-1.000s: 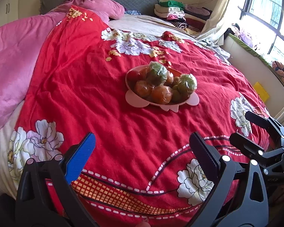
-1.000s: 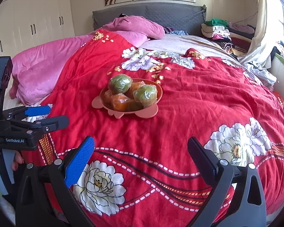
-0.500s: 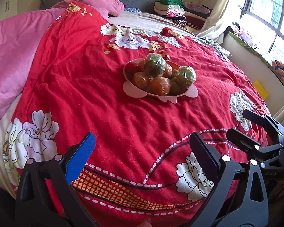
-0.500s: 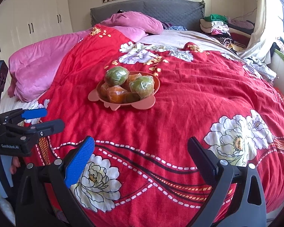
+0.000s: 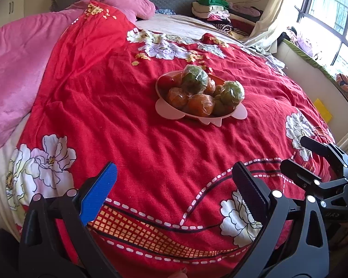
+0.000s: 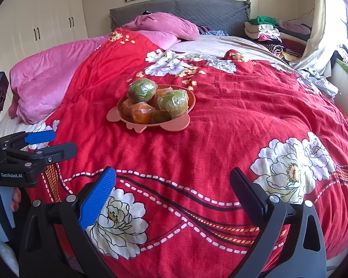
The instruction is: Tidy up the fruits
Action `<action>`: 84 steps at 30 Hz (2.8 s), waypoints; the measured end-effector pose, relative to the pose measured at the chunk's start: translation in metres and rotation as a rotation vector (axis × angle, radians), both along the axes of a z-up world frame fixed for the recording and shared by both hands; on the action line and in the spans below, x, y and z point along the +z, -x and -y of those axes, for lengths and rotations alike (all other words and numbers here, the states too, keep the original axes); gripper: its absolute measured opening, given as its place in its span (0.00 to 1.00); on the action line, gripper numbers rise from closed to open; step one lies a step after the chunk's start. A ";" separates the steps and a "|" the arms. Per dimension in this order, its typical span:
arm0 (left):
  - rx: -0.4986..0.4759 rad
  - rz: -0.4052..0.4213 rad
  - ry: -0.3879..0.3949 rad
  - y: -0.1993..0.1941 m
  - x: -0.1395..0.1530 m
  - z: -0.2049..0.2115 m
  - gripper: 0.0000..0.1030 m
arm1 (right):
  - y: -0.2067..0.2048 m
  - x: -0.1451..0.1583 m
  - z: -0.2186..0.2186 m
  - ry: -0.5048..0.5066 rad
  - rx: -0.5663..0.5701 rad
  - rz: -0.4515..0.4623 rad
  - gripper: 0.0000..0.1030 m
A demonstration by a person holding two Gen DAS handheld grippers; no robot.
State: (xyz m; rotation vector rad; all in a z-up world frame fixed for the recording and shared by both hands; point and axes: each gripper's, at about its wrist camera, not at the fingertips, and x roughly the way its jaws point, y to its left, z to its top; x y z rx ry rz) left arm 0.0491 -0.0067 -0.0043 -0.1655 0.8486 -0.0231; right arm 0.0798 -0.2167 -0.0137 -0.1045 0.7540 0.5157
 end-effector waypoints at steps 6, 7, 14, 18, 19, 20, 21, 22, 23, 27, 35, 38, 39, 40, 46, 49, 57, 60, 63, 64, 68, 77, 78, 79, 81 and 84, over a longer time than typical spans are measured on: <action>0.006 -0.002 -0.006 0.001 0.001 -0.001 0.90 | 0.000 0.000 0.001 0.001 -0.002 0.002 0.95; 0.007 -0.002 -0.006 0.001 0.001 -0.001 0.90 | 0.000 0.000 0.001 0.001 -0.002 0.002 0.95; 0.007 -0.004 -0.006 0.001 0.002 -0.001 0.90 | 0.000 0.000 0.001 0.002 -0.002 0.002 0.95; 0.007 -0.004 -0.008 0.002 0.002 0.000 0.90 | 0.000 0.000 0.001 0.002 -0.003 0.002 0.95; 0.006 -0.007 -0.011 0.002 0.002 -0.001 0.90 | 0.000 0.000 0.001 0.002 -0.004 0.002 0.95; 0.009 -0.007 -0.013 0.002 0.002 -0.001 0.90 | 0.000 0.000 0.001 0.002 -0.004 0.001 0.95; 0.009 -0.008 -0.015 0.002 0.002 0.000 0.90 | 0.000 0.000 0.001 0.002 -0.005 0.001 0.95; 0.008 -0.008 -0.014 0.002 0.002 0.000 0.90 | 0.001 0.000 0.002 0.002 -0.006 0.001 0.95; 0.010 -0.007 -0.015 0.002 0.003 0.000 0.90 | 0.001 0.000 0.002 0.001 -0.006 0.001 0.95; 0.014 -0.009 -0.026 0.002 0.003 0.000 0.90 | 0.001 0.000 0.002 0.003 -0.006 0.001 0.95; 0.013 -0.013 -0.029 0.000 0.001 -0.001 0.90 | 0.001 0.001 0.003 0.005 -0.011 0.002 0.95; 0.014 -0.014 -0.037 -0.001 0.000 0.000 0.90 | 0.001 0.000 0.003 0.007 -0.013 0.001 0.95; 0.014 -0.015 -0.040 -0.001 -0.001 0.000 0.90 | 0.001 0.000 0.002 0.007 -0.014 0.000 0.95; 0.014 -0.016 -0.042 -0.001 -0.001 0.000 0.90 | 0.001 0.000 0.002 0.008 -0.014 0.000 0.95; 0.012 -0.019 -0.034 -0.001 -0.002 0.001 0.90 | 0.001 -0.001 0.002 0.008 -0.014 0.000 0.95; 0.010 -0.020 -0.035 -0.001 -0.002 0.000 0.90 | 0.001 -0.001 0.002 0.008 -0.014 0.000 0.95; 0.008 -0.031 -0.024 -0.001 -0.002 0.000 0.90 | 0.001 -0.001 0.003 0.009 -0.016 -0.001 0.95; 0.008 -0.037 -0.019 -0.002 -0.003 0.000 0.90 | 0.001 -0.001 0.003 0.009 -0.017 -0.002 0.95; 0.006 -0.042 -0.017 -0.002 -0.004 0.000 0.90 | 0.001 -0.001 0.003 0.009 -0.018 -0.002 0.95; 0.004 -0.043 -0.015 -0.002 -0.004 0.001 0.90 | 0.001 -0.001 0.004 0.008 -0.018 -0.002 0.95; 0.000 -0.045 -0.013 -0.002 -0.004 0.001 0.90 | 0.001 -0.001 0.003 0.011 -0.019 -0.003 0.95; -0.001 -0.044 -0.002 -0.003 -0.005 0.000 0.90 | 0.001 -0.002 0.003 0.012 -0.019 -0.005 0.95; 0.001 -0.045 -0.001 -0.004 -0.005 -0.001 0.90 | 0.000 -0.002 0.003 0.012 -0.018 -0.005 0.95; 0.007 -0.044 -0.008 -0.004 -0.005 -0.001 0.90 | 0.000 -0.002 0.003 0.013 -0.019 -0.006 0.95; 0.032 -0.042 -0.038 -0.007 -0.004 -0.003 0.90 | -0.001 -0.003 0.003 0.010 -0.020 -0.009 0.95; 0.074 -0.052 -0.037 -0.012 -0.001 -0.011 0.90 | -0.007 -0.006 0.006 0.009 -0.030 -0.018 0.95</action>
